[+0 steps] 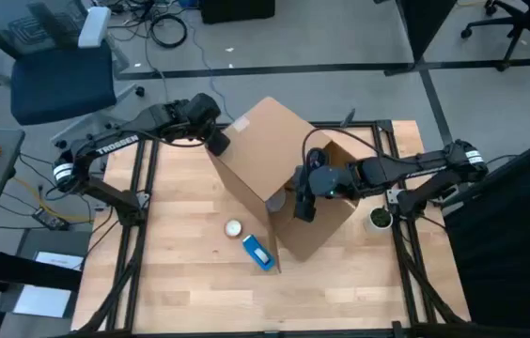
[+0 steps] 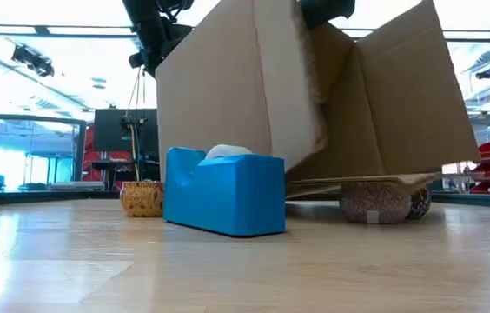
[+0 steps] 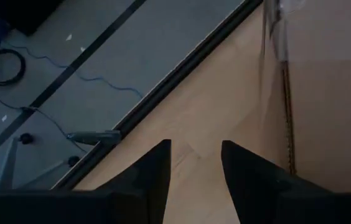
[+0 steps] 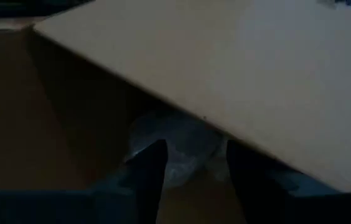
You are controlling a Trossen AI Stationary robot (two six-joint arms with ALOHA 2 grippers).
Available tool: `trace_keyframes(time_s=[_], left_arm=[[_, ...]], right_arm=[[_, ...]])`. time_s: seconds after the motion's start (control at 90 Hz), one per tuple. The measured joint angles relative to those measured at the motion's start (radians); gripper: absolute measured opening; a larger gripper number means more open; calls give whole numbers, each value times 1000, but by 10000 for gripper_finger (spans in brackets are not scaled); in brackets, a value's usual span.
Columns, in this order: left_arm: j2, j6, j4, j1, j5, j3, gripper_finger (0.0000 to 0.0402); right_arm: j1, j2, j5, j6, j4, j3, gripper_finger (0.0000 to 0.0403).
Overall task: Wrap mug
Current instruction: Adjust the box
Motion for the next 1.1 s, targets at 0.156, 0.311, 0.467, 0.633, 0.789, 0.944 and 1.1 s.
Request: trace_keyframes(time_s=[0.156, 0.311, 0.467, 0.633, 0.789, 0.944, 1.1], left_arm=[[0, 15, -3, -2, 43, -1, 129], [5, 36, -7, -13, 97, -5, 129], [12, 64, -38, -49, 108, -11, 129], [5, 59, -14, -81, 112, -55, 129], [5, 60, 46, -111, 119, -142, 129], [8, 56, 136, -132, 110, -219, 129], [9, 37, 198, -148, 106, -297, 129]], right_arm=[[-11, 0, 28, -56, 11, 45, 151], [-47, -3, 44, -114, 69, 64, 151], [-100, 13, -28, -143, 120, 65, 151], [-138, 38, -123, -144, 154, 65, 151], [-160, 48, -153, -163, 189, 64, 151], [-180, 59, -182, -196, 279, 63, 151], [-182, 55, -182, -254, 321, 63, 151]])
